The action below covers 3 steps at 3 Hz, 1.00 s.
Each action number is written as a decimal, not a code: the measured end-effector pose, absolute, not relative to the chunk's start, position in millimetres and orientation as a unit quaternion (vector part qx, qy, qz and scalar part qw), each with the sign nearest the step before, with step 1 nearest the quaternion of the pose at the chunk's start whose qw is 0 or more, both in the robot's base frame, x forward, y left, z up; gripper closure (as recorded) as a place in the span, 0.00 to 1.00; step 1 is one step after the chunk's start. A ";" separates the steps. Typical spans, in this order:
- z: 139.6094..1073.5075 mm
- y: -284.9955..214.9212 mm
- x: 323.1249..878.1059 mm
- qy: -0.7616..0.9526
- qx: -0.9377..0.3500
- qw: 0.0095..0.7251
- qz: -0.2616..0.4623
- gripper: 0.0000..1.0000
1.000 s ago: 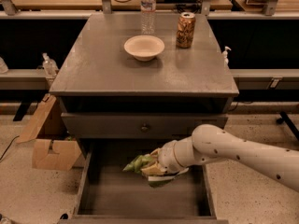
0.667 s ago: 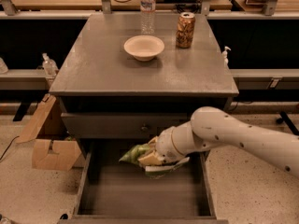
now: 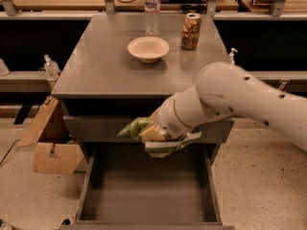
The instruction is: Pick green jalapeno chip bag from middle drawer and place on counter
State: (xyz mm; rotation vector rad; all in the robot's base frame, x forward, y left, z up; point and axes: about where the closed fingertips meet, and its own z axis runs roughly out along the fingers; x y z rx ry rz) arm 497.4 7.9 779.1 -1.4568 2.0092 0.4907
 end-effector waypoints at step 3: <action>947.2 59.5 620.8 0.698 -0.593 0.390 0.097 1.00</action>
Offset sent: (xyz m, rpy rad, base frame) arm 0.1360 0.0590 0.2207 -0.0504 -0.3410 0.0459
